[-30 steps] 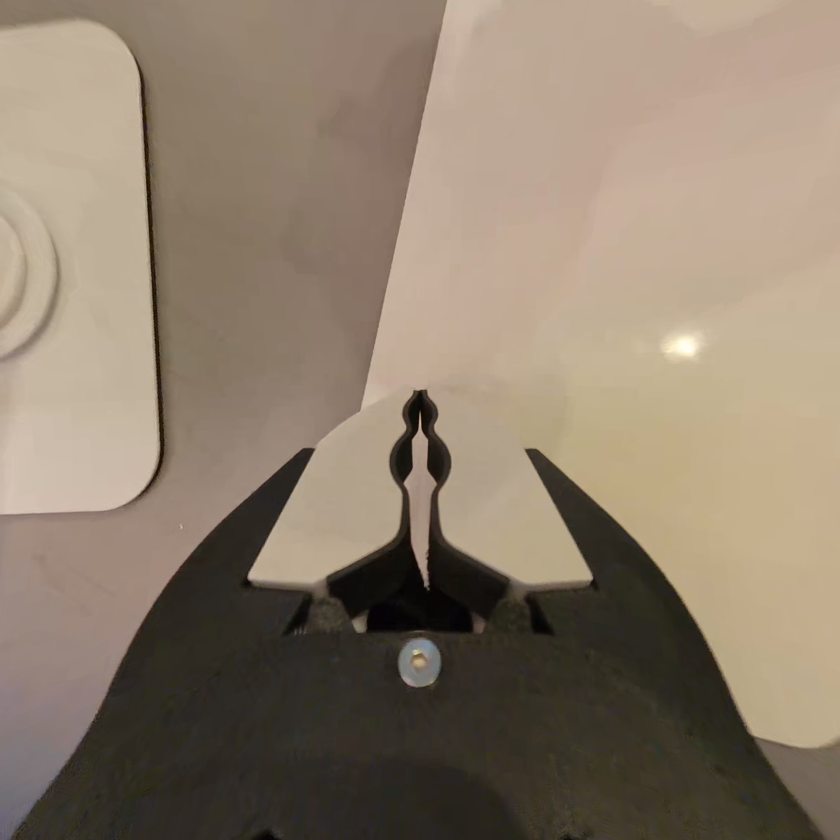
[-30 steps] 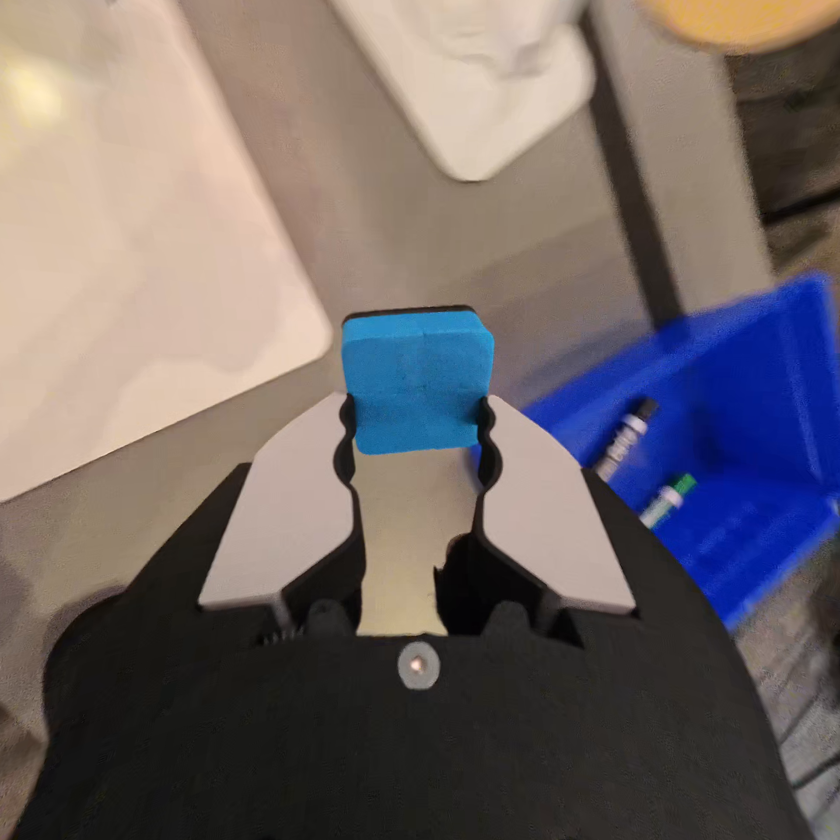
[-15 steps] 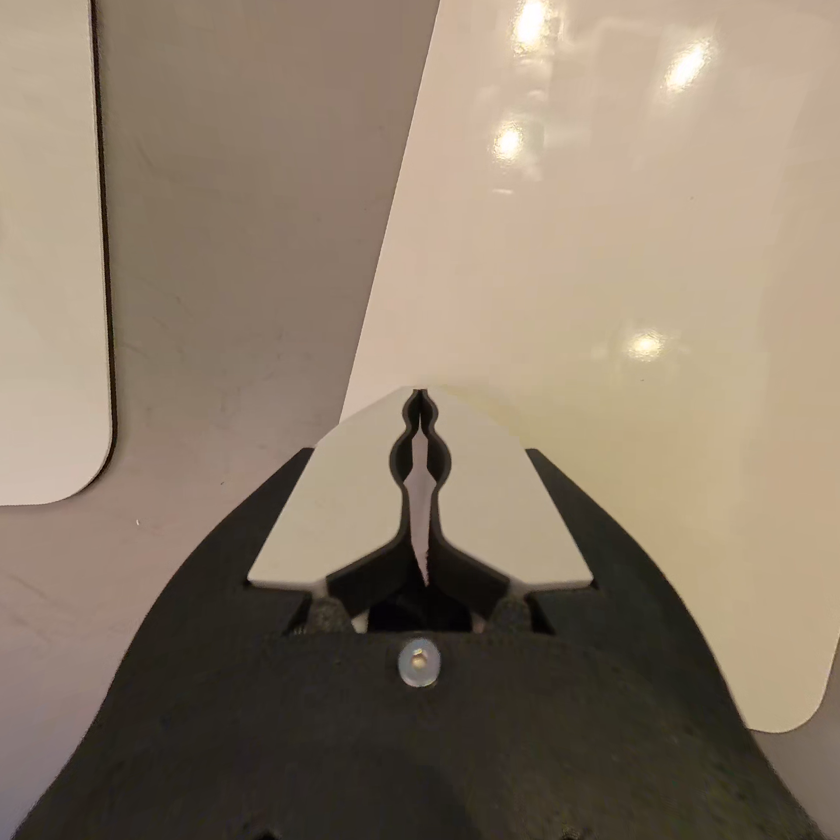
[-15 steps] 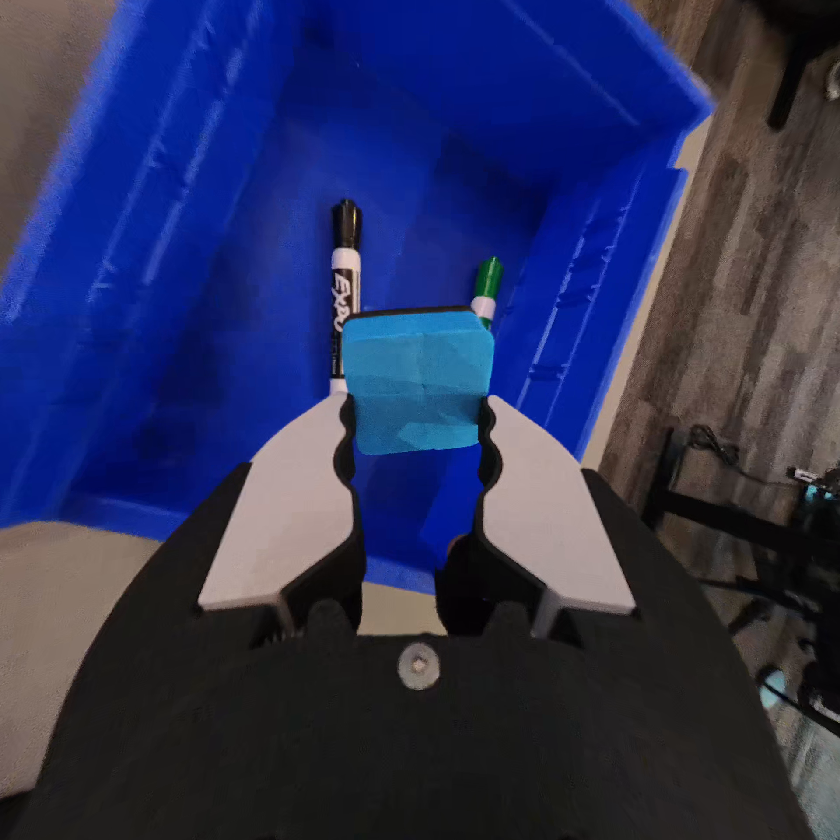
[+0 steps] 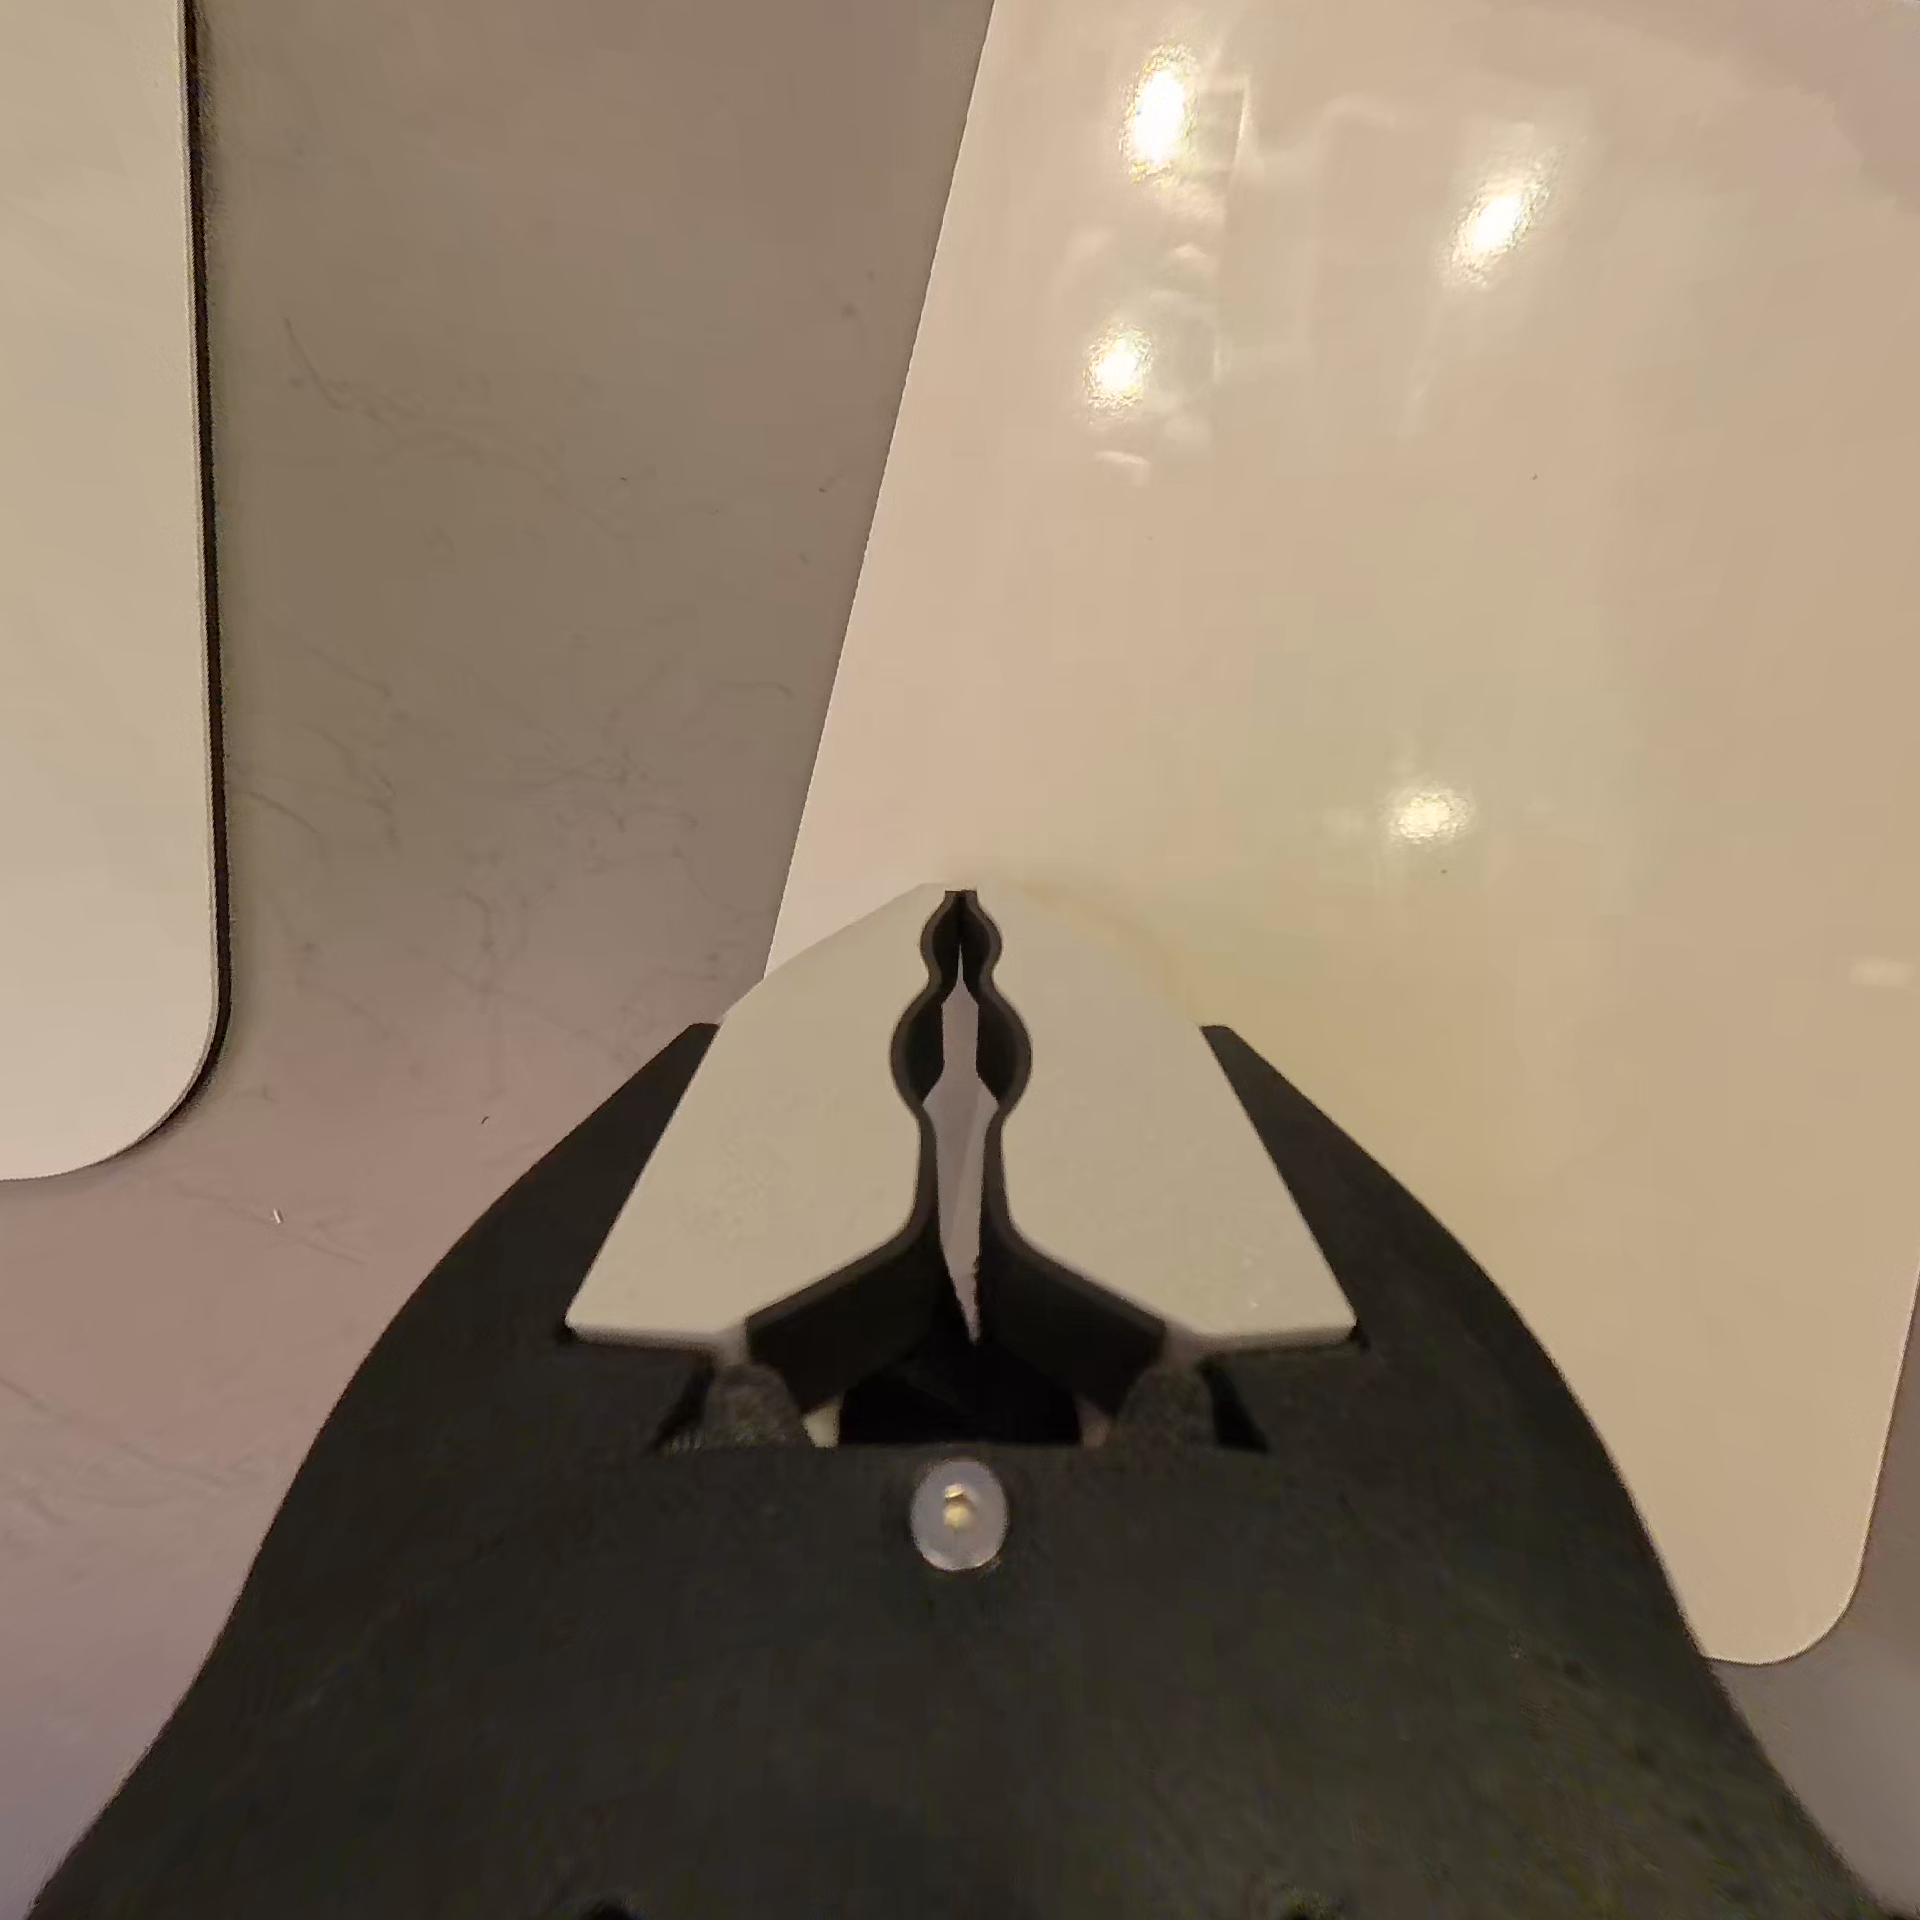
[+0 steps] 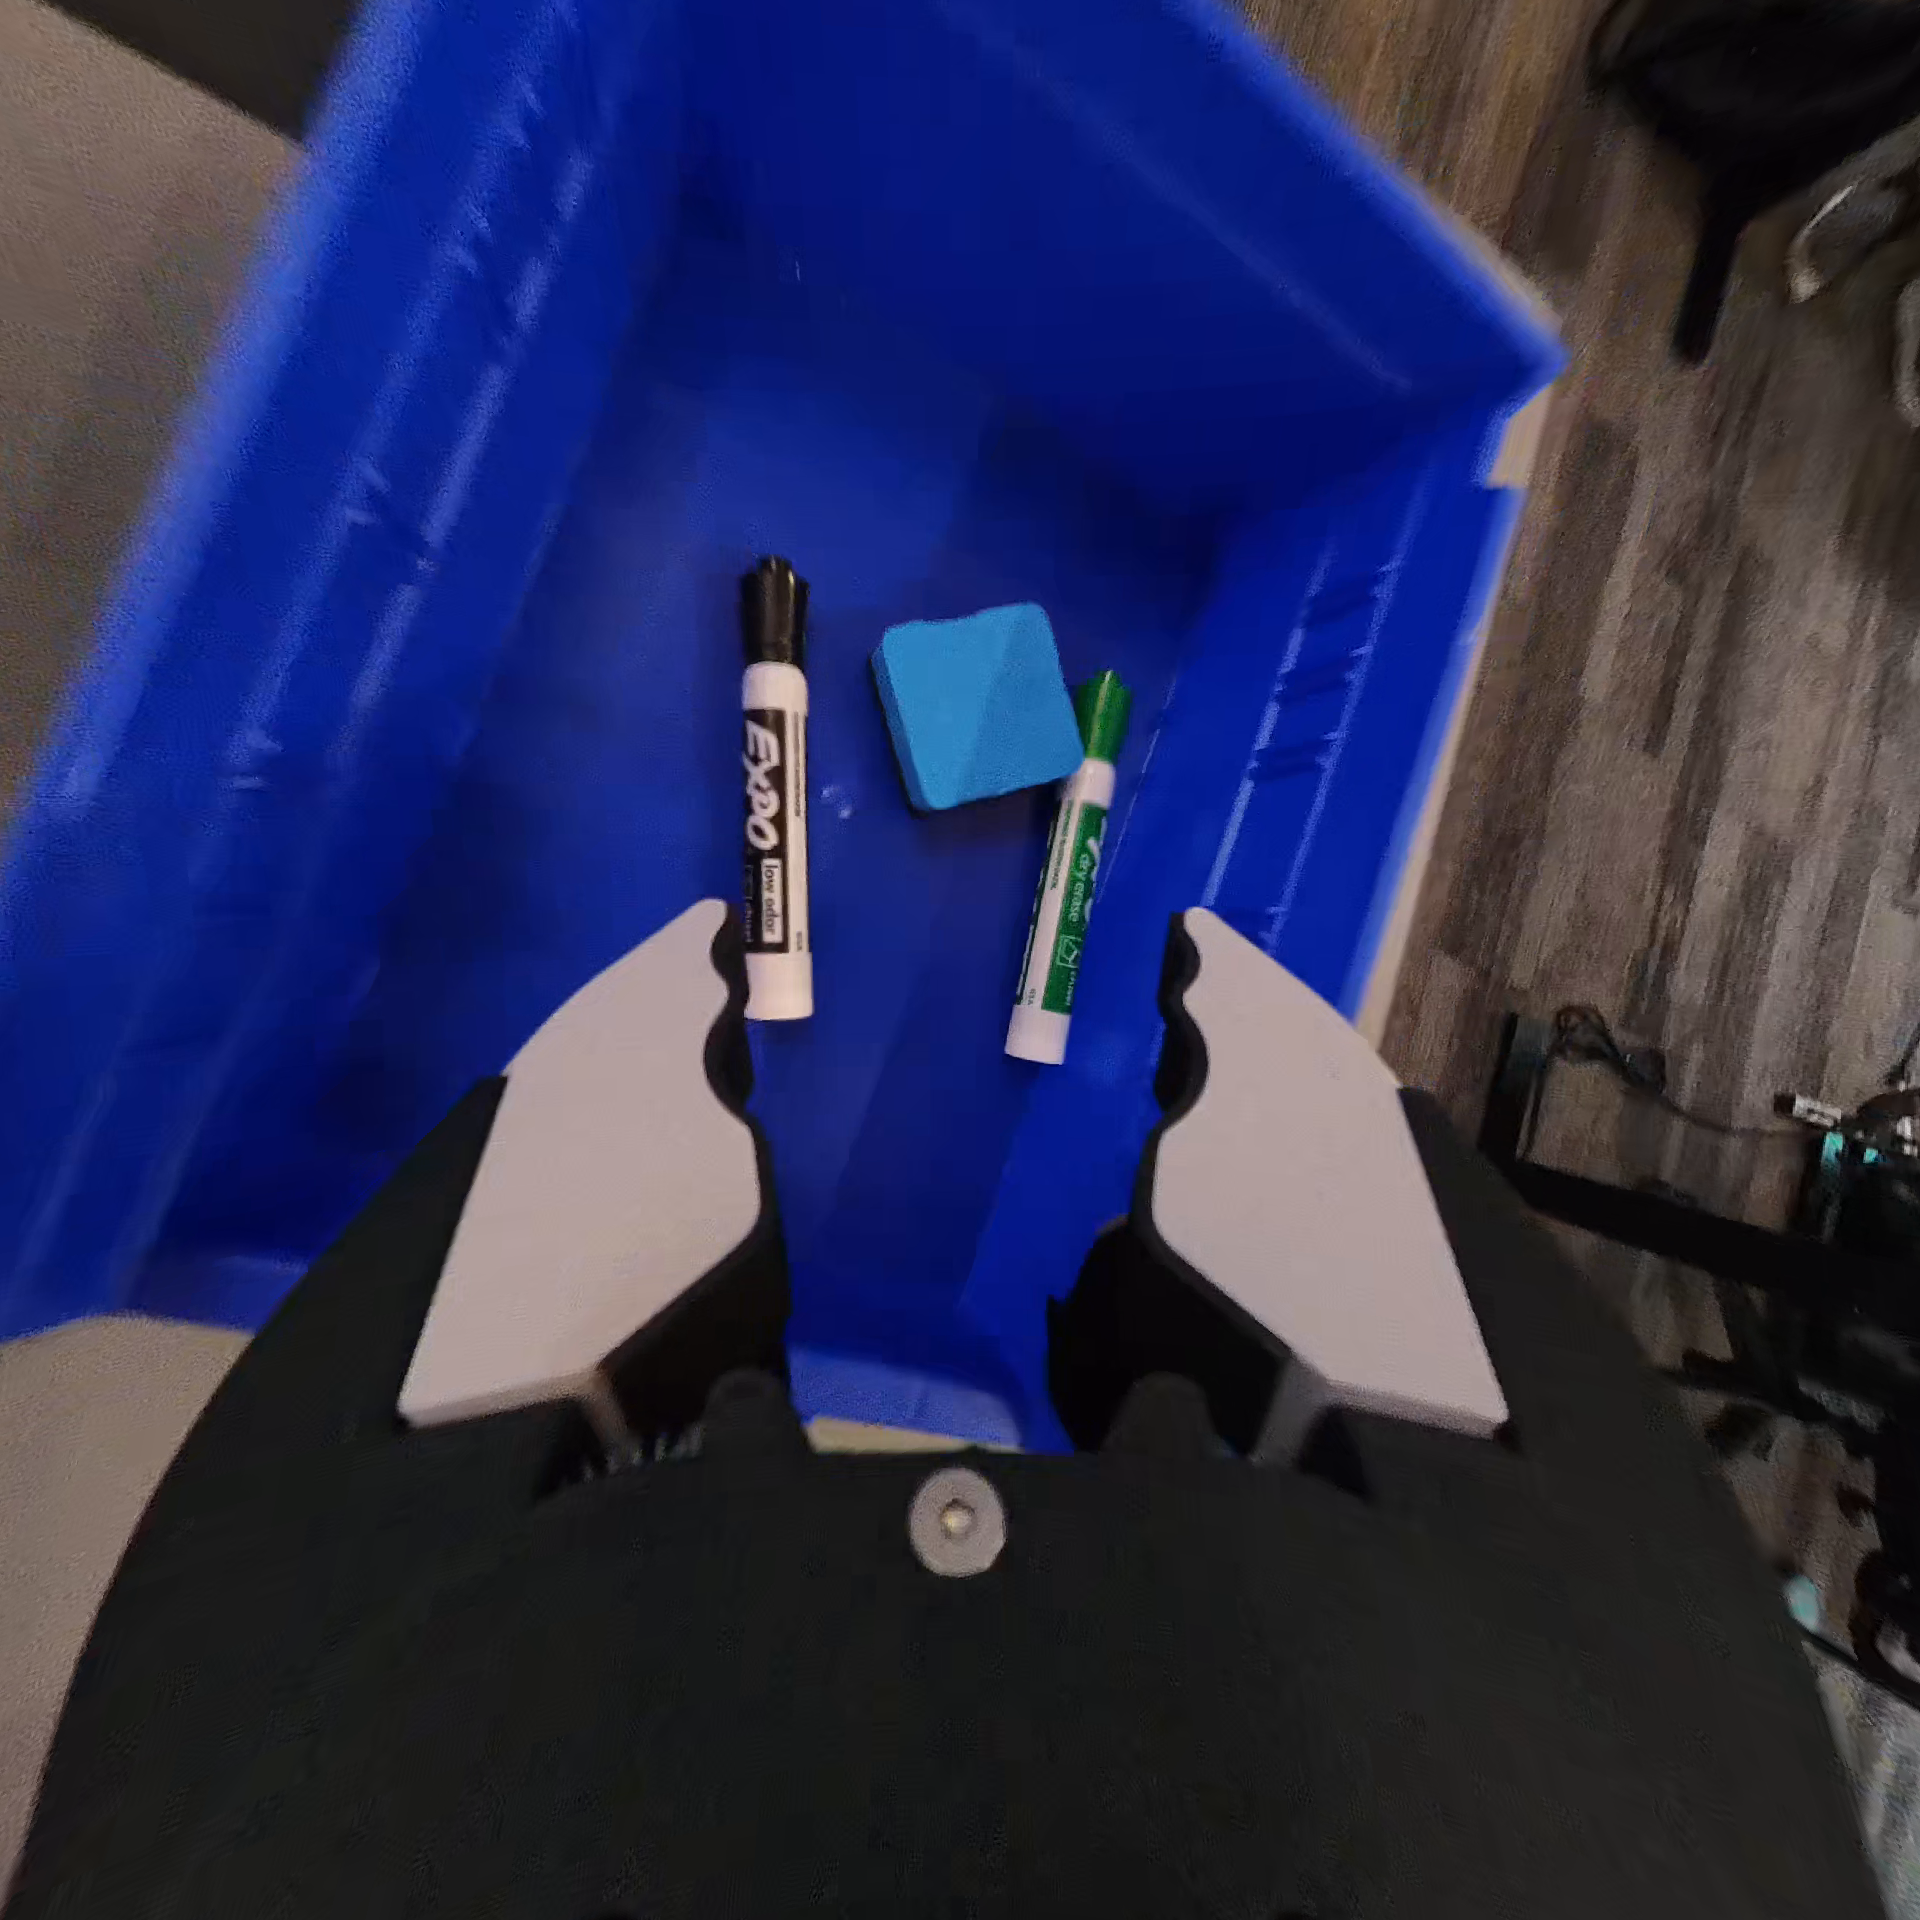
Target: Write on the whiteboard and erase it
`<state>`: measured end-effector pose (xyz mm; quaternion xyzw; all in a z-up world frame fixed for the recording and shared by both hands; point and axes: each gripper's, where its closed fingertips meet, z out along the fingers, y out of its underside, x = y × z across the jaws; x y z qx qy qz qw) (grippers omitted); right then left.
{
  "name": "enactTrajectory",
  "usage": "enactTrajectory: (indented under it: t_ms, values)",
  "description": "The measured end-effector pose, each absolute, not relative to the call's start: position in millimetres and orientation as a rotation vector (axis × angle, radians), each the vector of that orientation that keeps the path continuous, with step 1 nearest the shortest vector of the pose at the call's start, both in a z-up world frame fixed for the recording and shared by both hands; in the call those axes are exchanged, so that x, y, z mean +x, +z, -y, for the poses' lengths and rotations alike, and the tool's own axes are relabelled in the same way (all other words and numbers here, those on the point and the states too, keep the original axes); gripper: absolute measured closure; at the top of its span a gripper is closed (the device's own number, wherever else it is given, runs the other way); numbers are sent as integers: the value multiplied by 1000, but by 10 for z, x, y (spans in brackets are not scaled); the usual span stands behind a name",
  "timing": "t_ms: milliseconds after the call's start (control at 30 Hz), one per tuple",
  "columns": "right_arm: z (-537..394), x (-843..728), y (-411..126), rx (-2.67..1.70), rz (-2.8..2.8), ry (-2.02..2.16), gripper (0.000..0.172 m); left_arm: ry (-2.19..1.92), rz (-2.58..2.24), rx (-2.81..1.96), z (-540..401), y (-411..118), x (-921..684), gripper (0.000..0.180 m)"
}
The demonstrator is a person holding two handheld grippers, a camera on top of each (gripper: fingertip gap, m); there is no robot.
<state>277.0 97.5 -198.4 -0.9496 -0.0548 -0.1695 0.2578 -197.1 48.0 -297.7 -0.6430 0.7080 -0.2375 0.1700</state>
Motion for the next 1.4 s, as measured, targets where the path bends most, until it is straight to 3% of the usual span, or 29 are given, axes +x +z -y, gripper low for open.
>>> enactTrajectory:
  t_ms: [300,533,767,833,933,1067,1267,1400]
  values:
    - [-614,2363,-1179,-2240,264,-562,99,-748,-1992,-1817,-475,-2973,-1935,180]
    - [-852,2402,-550,-1876,239,-601,104,-729,-2004,-1778,-499,-2946,-1923,180]
    - [-814,3252,-824,-1903,19,-787,95,-756,-1802,-1642,-777,-2431,-1915,177]
    - [-706,3456,-898,-1889,-10,-860,115,-765,-1736,-1631,-901,-2265,-1983,175]
    - [-566,3654,-1031,-1933,-49,-875,119,-792,-1658,-1628,-1035,-1912,-2171,168]
    - [-446,3739,-1411,-2193,-56,-728,88,-625,-1459,-1625,-1463,-1417,-2660,163]
    - [-261,3802,-1740,-2301,-68,-657,90,-315,-981,-1714,-2189,-950,-3945,146]
    - [-177,3797,-1908,-2342,-75,-609,99,-151,-728,-1843,-2551,-1117,-4797,132]
